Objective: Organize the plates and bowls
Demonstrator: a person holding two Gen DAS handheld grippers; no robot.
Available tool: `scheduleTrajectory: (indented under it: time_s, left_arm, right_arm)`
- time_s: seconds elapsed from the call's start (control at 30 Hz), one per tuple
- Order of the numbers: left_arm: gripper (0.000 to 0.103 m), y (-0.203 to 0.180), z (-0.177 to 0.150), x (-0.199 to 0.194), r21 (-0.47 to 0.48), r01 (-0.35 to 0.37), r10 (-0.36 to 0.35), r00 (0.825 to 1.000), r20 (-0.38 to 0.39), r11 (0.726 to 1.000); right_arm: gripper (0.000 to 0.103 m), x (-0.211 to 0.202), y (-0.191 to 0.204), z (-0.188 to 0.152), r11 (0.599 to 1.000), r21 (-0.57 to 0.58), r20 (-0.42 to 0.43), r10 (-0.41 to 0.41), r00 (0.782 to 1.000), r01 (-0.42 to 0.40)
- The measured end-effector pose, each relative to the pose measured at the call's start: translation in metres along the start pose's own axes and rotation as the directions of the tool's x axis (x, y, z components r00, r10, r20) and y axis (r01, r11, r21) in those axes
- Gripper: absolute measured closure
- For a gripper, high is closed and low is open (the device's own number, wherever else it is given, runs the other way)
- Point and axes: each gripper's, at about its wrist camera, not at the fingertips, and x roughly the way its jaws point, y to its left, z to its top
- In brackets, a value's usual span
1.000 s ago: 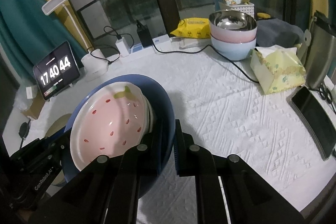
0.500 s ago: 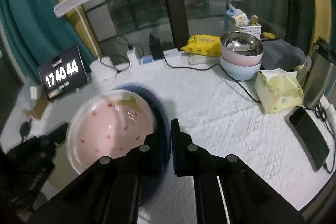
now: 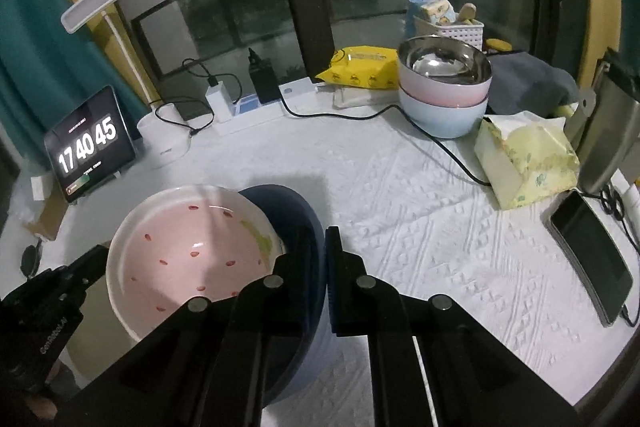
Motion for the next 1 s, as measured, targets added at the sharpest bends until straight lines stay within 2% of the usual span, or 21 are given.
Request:
scheduleTrajectory:
  time_s: [0.23, 0.4, 0.5, 0.53, 0.77, 0.83, 0.9, 1.0]
  left_arm:
    - [0.099, -0.023, -0.002, 0.021, 0.037, 0.04, -0.037, 0.997, -0.068, 0.999]
    - [0.091, -0.035, -0.005, 0.035, 0.057, 0.08, -0.073, 0.991, -0.113, 0.995]
    - [0.091, -0.041, -0.006, 0.039, 0.068, 0.064, -0.056, 0.992, -0.115, 0.996]
    - [0.091, -0.04, -0.005, 0.04, 0.063, 0.065, -0.057, 0.992, -0.116, 0.996]
    - [0.091, -0.037, -0.007, 0.041, 0.057, 0.084, -0.078, 0.992, -0.1, 0.995]
    - [0.091, -0.037, -0.006, 0.04, 0.051, 0.09, -0.084, 0.99, -0.117, 0.995]
    - [0.091, -0.036, -0.008, 0.038, 0.038, 0.095, -0.089, 0.988, -0.124, 0.995]
    - [0.092, -0.039, -0.009, 0.038, 0.025, 0.083, -0.08, 0.992, -0.097, 0.996]
  right_arm:
    - [0.093, 0.014, -0.021, 0.0, 1.0, 0.03, -0.034, 0.002, 0.999, -0.001]
    - [0.09, 0.024, -0.044, -0.007, 0.996, 0.086, -0.085, 0.037, 0.996, -0.03]
    - [0.09, 0.031, -0.051, -0.015, 0.992, 0.113, -0.128, 0.074, 0.989, -0.06]
    - [0.089, 0.03, -0.053, -0.016, 0.992, 0.113, -0.117, 0.066, 0.991, -0.052]
    - [0.073, 0.029, -0.062, -0.022, 0.99, 0.122, -0.082, 0.075, 0.994, -0.065]
    - [0.061, 0.028, -0.066, -0.022, 0.991, 0.125, -0.092, 0.066, 0.994, -0.054]
    - [0.06, 0.027, -0.069, -0.023, 0.992, 0.114, -0.109, 0.074, 0.991, -0.061]
    - [0.06, 0.028, -0.068, -0.023, 0.992, 0.111, -0.087, 0.074, 0.993, -0.064]
